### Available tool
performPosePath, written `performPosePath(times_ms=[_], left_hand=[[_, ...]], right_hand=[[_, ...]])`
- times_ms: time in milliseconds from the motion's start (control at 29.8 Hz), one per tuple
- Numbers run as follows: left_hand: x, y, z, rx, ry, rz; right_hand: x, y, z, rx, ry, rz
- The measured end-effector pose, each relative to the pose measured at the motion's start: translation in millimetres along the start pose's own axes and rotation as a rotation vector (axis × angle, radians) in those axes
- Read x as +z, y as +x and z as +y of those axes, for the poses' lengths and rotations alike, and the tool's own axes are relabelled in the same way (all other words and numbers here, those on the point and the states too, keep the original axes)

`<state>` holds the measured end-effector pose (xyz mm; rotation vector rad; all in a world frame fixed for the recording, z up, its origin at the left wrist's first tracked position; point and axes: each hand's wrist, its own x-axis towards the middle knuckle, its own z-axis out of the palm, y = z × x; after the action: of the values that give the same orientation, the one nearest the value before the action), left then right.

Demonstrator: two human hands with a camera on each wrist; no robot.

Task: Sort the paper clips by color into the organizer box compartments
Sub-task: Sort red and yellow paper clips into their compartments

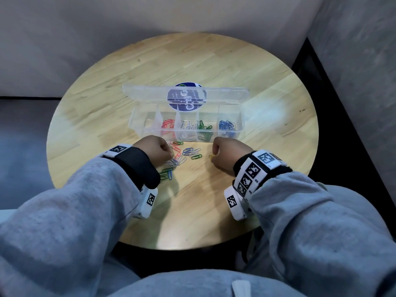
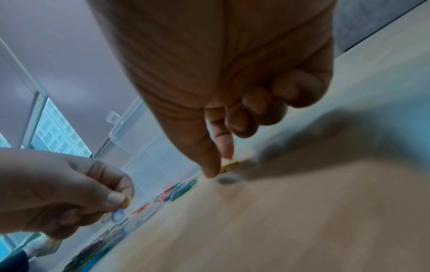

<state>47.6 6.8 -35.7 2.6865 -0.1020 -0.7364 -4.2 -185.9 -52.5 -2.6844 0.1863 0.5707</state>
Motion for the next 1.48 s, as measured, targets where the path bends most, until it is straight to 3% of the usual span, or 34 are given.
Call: performPosePath(times_ms=[202,370,504,739,907,1042,1277,1344,1479], left_hand=[[-15.3,-13.6,-1.9,-0.087,-0.491,-0.114],[-33.8,-34.7,-11.4,-0.117,-0.729,-0.06],[-43.5,-41.6,-30.3,-0.109,-0.879,-0.018],[-45.7,-46.9,-73.9,-0.17,-1.039,-0.012],[-62.0,-47.0,-85.5,-0.099,-1.132,-0.017],[-63.3,-44.1,-102.2,-0.102,-1.0,-0.049],[-42.0,-27.2,-118.1,-0.043,-0.318,-0.096],[-35.6,-22.8,-116.1,-0.008,-0.278,-0.076],[-28.9,-17.8,-108.2,0.069,-0.208,-0.034]], right_hand=[[-0.6,0.6,-4.4,-0.018,-0.021,-0.095],[-1.6,-9.5,-3.4,0.037,-0.002,-0.099],[-6.9,-21.7,-18.0,0.033,0.194,-0.034],[1.9,-23.7,-61.3,0.023,0.601,-0.158],[11.2,-18.3,-91.4,0.069,0.956,-0.181],[20.1,-17.0,-108.9,0.149,1.08,-0.193],[21.8,-12.3,-127.7,0.226,1.047,-0.199],[20.3,-7.4,-125.1,0.218,0.924,-0.153],[17.7,-1.0,-122.9,0.044,0.356,-0.079]])
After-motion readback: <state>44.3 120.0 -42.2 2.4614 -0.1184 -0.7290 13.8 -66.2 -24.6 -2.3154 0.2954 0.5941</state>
